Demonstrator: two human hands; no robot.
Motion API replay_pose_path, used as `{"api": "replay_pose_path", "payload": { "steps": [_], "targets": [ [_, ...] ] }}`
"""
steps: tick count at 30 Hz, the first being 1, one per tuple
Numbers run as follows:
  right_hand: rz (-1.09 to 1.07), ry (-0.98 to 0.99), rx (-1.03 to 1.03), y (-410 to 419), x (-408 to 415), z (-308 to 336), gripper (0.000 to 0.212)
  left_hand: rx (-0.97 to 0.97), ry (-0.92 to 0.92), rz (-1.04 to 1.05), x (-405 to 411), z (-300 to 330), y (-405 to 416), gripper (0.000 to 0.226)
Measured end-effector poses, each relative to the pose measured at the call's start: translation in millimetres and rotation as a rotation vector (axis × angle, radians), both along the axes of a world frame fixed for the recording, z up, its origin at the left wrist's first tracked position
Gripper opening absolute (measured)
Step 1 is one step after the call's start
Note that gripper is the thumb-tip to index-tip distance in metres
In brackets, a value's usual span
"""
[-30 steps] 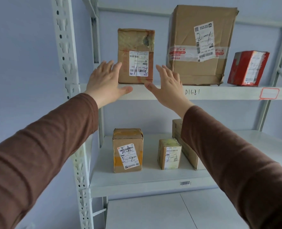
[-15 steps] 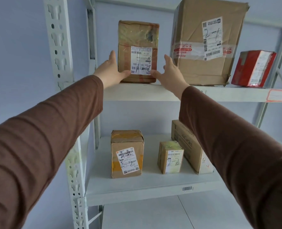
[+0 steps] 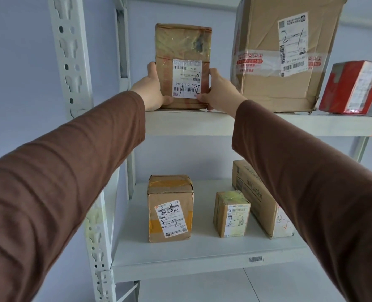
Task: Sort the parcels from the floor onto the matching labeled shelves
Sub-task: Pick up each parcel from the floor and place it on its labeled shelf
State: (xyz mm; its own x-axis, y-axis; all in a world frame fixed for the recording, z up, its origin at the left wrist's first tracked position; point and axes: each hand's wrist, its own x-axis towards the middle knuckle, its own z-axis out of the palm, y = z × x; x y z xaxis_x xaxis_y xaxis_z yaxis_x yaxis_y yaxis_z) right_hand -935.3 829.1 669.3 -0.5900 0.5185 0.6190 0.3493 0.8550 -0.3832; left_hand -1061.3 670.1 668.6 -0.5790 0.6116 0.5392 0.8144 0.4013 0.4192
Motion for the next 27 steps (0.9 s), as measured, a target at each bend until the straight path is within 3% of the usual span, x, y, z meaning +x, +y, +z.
{"api": "replay_pose_path", "payload": {
  "steps": [20, 23, 27],
  "targets": [
    [0.056, -0.04, -0.121, 7, -17, 7, 0.07, -0.017, -0.092, 0.063, -15, 8, 13, 0.108],
    [0.016, -0.017, -0.059, 2, -9, 8, 0.073, -0.007, -0.066, 0.079, -12, 11, 8, 0.116],
    [-0.034, 0.109, 0.111, -9, 12, 6, 0.067, 0.109, 0.112, -0.002, -3, 13, 1, 0.119]
  ]
}}
